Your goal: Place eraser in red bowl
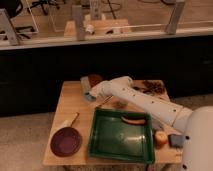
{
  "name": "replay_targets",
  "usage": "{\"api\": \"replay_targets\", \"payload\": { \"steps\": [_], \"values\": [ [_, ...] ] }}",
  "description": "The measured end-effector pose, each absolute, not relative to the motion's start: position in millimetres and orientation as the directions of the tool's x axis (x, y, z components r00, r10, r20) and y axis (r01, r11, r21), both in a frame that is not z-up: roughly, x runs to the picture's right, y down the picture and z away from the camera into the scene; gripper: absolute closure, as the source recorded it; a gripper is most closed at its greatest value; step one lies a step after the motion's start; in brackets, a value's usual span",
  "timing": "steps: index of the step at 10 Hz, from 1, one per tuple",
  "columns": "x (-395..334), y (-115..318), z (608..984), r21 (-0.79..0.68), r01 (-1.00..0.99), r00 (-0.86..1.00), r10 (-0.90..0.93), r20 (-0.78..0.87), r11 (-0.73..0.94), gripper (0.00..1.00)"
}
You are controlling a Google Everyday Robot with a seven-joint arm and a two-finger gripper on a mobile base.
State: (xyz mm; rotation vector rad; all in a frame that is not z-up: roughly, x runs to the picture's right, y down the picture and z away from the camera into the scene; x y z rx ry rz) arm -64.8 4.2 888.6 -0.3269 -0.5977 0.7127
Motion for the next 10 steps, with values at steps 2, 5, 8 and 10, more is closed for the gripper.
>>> {"api": "replay_targets", "payload": {
  "steps": [2,5,8,10],
  "values": [
    [-46,-10,902,-0.470,-0.529,0.594,0.704,0.390,0.707,1.00],
    [-36,-17,916,-0.493,-0.539,0.572,0.726,0.381,0.683,1.00],
    [-24,-23,925,-0.507,-0.551,0.563,0.743,0.362,0.663,0.80],
    [-20,-23,928,-0.510,-0.557,0.558,0.750,0.355,0.655,0.61]
  ]
}}
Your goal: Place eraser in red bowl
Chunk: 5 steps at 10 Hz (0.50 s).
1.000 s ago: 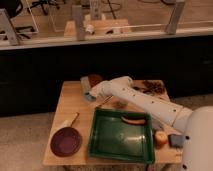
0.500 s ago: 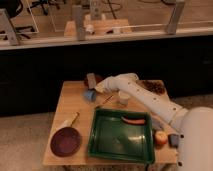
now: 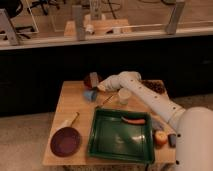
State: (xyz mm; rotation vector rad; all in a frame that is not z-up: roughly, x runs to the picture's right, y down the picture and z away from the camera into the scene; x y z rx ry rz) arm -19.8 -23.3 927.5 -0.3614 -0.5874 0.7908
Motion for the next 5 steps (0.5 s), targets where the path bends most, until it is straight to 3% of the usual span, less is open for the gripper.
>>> {"api": "replay_targets", "payload": {
  "steps": [3,5],
  "values": [
    [-23.0,-23.6,929.3,-0.531,-0.551,0.538,0.761,0.363,0.644,0.31],
    [-27.9,-22.3,930.2,-0.553,-0.544,0.514,0.772,0.374,0.631,0.20]
  ]
}}
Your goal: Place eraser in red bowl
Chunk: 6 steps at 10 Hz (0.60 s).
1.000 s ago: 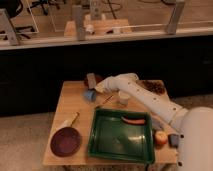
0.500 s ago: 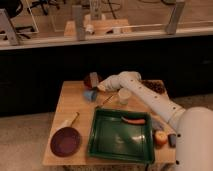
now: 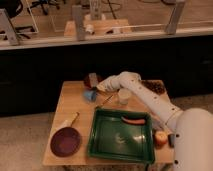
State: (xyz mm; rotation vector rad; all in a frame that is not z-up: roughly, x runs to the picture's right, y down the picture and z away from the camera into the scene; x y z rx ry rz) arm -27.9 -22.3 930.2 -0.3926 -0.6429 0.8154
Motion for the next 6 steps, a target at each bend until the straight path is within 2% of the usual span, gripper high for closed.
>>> {"api": "replay_targets", "payload": {
  "steps": [6],
  "values": [
    [-37,-28,919,-0.575,-0.506,0.495,0.762,0.417,0.643,0.20]
  ]
}}
